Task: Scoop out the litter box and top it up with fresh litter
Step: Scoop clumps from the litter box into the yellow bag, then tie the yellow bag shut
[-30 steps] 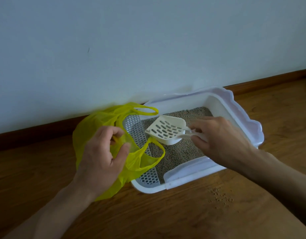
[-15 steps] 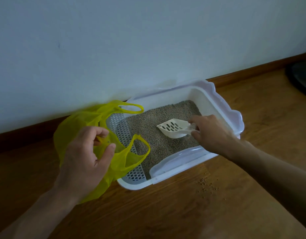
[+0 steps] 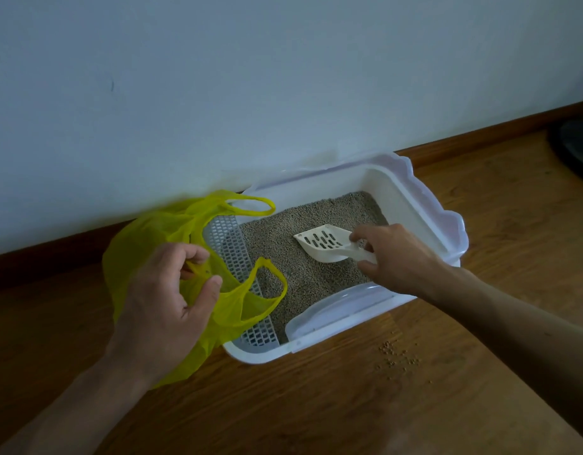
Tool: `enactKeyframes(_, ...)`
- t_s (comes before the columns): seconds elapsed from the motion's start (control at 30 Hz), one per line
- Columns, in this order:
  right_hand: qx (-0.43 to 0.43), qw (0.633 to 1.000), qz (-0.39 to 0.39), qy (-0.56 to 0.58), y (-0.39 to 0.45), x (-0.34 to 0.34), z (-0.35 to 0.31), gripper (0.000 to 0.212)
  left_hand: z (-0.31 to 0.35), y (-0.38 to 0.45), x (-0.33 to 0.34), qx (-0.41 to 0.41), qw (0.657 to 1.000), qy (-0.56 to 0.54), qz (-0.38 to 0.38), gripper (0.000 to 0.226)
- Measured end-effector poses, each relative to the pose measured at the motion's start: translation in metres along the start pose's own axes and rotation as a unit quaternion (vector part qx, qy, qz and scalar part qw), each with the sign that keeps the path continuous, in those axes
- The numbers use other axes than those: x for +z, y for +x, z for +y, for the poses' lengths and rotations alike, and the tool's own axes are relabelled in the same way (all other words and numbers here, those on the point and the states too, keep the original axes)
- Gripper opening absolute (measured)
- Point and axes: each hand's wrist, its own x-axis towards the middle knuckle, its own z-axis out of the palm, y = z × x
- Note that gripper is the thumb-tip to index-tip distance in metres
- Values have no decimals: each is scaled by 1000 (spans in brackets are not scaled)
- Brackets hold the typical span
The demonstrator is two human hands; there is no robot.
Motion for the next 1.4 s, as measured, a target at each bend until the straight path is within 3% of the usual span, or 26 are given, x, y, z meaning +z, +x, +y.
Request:
enactKeyframes(0.3,-3,1000,14,-17,-4,-9,-1,45,0,1,-2,5,1000,8,-7,31)
enactKeyframes(0.43,-18,998,58,-2,-6,-15,-8,45,-3,2,-3,19,1000,10,-9,27)
enactKeyframes(0.67,-137,983,102,73,-6,-18,-57,42,-2,8,-7,24,999,19,-13,21)
enactKeyframes(0.77,-163,981,67,82,0,-7,-81,48,-3,23,-12,34,999,29,-1,20)
enactKeyframes(0.93,-182,980,-74,39,15,31,-102,64,-5,71,-17,60,995,81,-13,27)
enactKeyframes(1.07,-175,979,-93,46,20,49,-102,53,-15,115,-4,66,982,149,-91,26)
enactKeyframes(1.23,-157,982,-51,91,25,53,-99,13,-29,139,17,63,945,233,-222,25)
enactKeyframes(1.4,-154,981,6,119,25,48,-101,14,-30,138,30,69,891,346,-285,34)
